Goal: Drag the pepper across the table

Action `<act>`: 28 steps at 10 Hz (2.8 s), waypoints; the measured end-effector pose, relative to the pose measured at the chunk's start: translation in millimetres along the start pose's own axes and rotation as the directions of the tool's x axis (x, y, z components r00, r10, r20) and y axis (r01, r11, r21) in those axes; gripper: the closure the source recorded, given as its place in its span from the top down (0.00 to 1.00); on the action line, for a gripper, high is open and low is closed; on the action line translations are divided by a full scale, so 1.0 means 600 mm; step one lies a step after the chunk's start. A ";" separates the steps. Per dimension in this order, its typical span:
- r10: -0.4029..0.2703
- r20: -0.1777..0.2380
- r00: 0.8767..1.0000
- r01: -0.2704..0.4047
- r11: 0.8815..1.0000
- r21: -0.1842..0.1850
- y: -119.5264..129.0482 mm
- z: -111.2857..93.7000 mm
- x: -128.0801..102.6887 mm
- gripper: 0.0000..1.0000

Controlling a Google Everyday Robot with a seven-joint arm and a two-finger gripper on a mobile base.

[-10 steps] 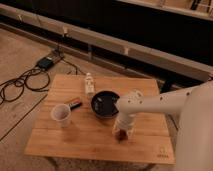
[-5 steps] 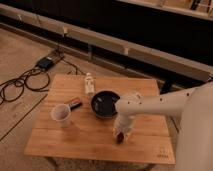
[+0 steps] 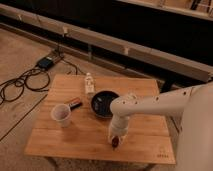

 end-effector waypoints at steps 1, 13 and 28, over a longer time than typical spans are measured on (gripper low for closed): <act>-0.015 -0.023 1.000 0.015 1.000 -0.004 0.010 0.002 0.012 0.00; -0.295 -0.224 0.929 0.278 0.955 -0.104 0.183 0.037 0.081 0.00; -0.389 -0.242 0.889 0.370 0.921 -0.119 0.232 0.049 0.077 0.66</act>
